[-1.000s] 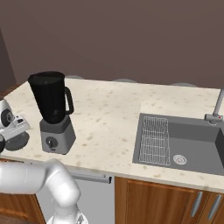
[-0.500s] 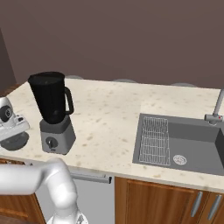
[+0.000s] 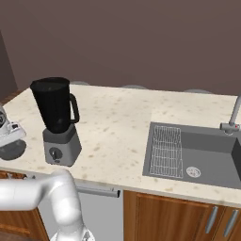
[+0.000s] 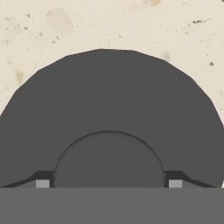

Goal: Close the lid blender by securely placing the lid on top.

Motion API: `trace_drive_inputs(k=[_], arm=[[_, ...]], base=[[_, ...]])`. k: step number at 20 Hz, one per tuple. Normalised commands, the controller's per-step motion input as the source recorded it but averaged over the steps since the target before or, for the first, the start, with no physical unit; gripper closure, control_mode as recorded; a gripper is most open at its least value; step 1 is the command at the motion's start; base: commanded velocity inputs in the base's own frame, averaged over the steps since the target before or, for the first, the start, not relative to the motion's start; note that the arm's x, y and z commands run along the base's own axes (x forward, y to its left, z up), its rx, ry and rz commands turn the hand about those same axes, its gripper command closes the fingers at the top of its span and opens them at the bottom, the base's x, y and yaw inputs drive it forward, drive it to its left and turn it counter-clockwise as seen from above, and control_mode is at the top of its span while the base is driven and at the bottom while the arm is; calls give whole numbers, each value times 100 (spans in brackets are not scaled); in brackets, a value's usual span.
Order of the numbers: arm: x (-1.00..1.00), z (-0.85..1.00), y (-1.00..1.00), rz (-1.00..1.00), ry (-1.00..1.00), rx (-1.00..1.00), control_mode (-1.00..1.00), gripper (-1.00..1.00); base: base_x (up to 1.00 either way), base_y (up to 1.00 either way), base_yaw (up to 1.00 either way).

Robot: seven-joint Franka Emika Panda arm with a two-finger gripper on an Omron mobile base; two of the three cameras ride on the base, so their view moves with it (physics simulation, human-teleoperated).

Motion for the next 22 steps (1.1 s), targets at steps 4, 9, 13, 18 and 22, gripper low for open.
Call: trace_drive_inputs(k=[4, 9, 13, 18, 22], arm=[[-28, -1, 1, 0, -22, 13, -100, 100], [-12, 23, -17, 0, -20, 16, -100, 100], [0, 76, -48, -7, -24, 14, -100, 100], [-1, 100, -47, -8, -35, 11, -100, 100], [-27, 100, -27, -8, -36, 7, -100, 100]], base=[[0, 0, 0], [0, 0, 0], [0, 0, 0], [0, 0, 0], [0, 0, 0]])
